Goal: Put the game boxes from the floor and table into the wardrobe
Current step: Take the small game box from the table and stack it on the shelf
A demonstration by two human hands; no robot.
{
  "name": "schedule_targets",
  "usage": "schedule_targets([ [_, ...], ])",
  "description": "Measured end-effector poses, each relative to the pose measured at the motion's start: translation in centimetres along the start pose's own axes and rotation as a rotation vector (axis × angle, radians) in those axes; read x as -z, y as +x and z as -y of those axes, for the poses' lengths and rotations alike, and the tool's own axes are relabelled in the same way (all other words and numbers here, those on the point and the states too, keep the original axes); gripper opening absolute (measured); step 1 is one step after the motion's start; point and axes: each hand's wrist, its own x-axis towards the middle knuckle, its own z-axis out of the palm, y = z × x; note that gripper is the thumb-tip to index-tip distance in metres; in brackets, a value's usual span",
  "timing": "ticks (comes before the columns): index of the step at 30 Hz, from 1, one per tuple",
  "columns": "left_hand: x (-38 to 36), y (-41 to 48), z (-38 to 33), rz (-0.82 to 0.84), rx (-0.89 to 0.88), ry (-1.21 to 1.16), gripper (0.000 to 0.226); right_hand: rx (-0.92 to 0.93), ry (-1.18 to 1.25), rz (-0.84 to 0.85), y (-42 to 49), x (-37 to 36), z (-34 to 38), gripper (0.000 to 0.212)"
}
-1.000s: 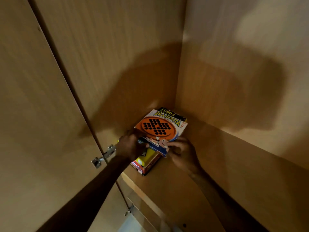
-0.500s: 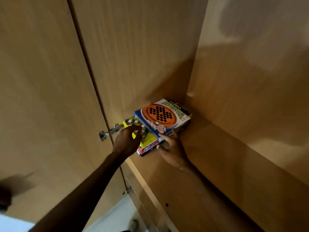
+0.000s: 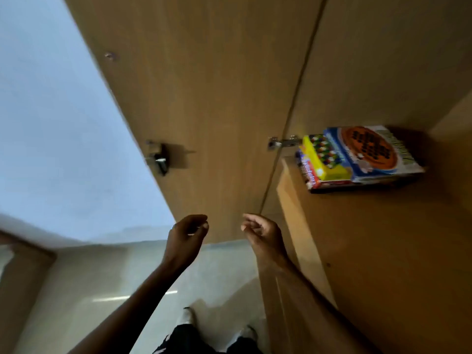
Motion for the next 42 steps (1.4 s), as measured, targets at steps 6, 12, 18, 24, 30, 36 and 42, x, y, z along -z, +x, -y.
schedule_targets([
  [6,12.0,-5.5,6.9,-0.210,0.164,-0.134,0.019,0.022,-0.001,0.242,-1.9,-12.6,3.7,0.027],
  [12,27.6,-12.0,14.5,-0.470,0.266,-0.204,0.017,0.057,-0.038,0.465,-5.9,-29.4,8.4,0.028],
  [18,39.4,-20.0,19.3,-0.803,0.335,-0.259,0.017,0.174,-0.111,0.754,-11.7,-44.5,13.4,0.025],
  [24,47.9,-30.1,24.3,-1.186,0.414,-0.324,0.015,0.306,-0.183,1.125,-20.5,-59.5,17.7,0.023],
  [30,55.6,-40.3,29.0,-1.510,0.503,-0.418,0.016,0.405,-0.239,1.453,-33.0,-73.3,20.4,0.025],
  [36,61.5,-50.1,32.2,-1.778,0.611,-0.453,0.018,0.524,-0.310,1.727,-45.6,-83.6,22.5,0.028],
  [42,63.6,-62.2,34.0,-2.142,0.696,-0.448,0.017,0.670,-0.409,2.039,-61.4,-90.0,22.3,0.028],
])
